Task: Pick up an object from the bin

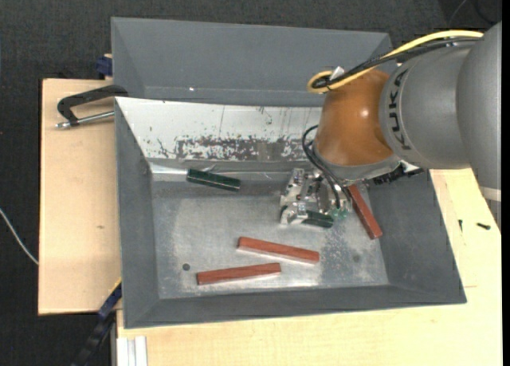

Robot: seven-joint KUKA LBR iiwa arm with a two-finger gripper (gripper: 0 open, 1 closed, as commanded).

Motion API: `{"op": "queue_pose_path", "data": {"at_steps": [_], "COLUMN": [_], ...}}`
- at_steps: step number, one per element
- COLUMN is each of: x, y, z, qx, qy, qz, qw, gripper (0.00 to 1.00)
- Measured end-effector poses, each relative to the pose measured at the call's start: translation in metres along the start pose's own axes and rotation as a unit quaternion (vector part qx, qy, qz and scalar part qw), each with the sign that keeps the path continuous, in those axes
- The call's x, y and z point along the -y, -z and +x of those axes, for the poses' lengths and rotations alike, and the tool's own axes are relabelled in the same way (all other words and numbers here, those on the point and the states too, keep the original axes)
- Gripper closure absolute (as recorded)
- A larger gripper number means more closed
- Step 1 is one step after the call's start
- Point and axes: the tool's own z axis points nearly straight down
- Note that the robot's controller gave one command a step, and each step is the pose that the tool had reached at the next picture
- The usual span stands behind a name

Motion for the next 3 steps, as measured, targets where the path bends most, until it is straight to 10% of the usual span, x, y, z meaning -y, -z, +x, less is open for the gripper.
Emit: {"op": "queue_pose_path", "data": {"at_steps": [1,2,3], "x": [0.0,-0.003,-0.006], "y": [0.0,0.072,0.14], "z": [0.0,-0.001,-0.005], "qx": [0.0002,0.0033,0.0041], "qy": [0.0,0.004,0.007], "qz": [0.0,0.0,0.0], "qw": [1.0,1.0,1.0], "gripper": [1.0,0.0,0.0]}}
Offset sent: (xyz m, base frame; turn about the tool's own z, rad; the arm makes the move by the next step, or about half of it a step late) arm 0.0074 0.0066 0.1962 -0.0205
